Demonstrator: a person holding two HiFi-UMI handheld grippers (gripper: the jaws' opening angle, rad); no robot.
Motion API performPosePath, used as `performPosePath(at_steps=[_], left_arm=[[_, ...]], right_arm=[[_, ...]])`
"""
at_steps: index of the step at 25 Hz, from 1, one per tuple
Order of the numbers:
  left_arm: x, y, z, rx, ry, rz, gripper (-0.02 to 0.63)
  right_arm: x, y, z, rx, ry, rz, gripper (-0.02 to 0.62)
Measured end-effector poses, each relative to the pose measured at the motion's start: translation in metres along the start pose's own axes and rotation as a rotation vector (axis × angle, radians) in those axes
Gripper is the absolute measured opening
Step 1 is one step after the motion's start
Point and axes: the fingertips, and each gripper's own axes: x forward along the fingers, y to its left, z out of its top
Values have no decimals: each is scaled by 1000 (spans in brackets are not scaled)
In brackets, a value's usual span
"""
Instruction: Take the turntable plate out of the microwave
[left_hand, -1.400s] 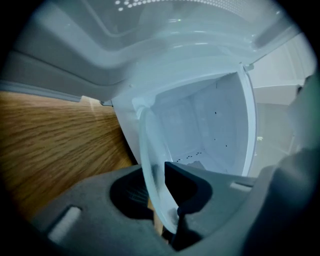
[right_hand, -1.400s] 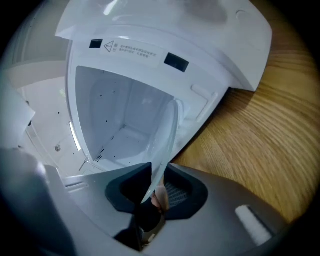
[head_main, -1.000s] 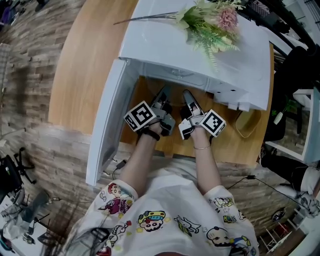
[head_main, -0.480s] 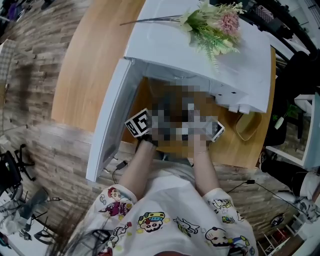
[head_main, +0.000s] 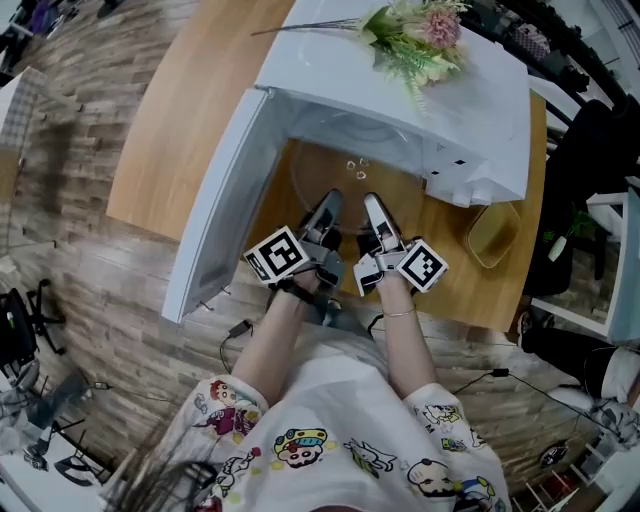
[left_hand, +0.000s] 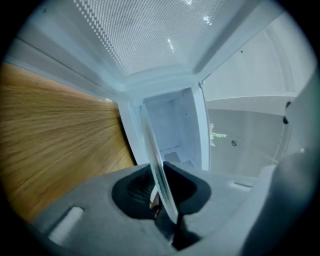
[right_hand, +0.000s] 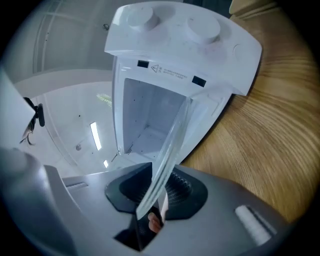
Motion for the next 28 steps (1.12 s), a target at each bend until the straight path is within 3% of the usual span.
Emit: performPosePath(at_steps=[28], left_arm=[[-177, -120, -127, 85, 91, -78, 52]], right_arm=[[-196, 125, -80, -69, 39, 85, 87]])
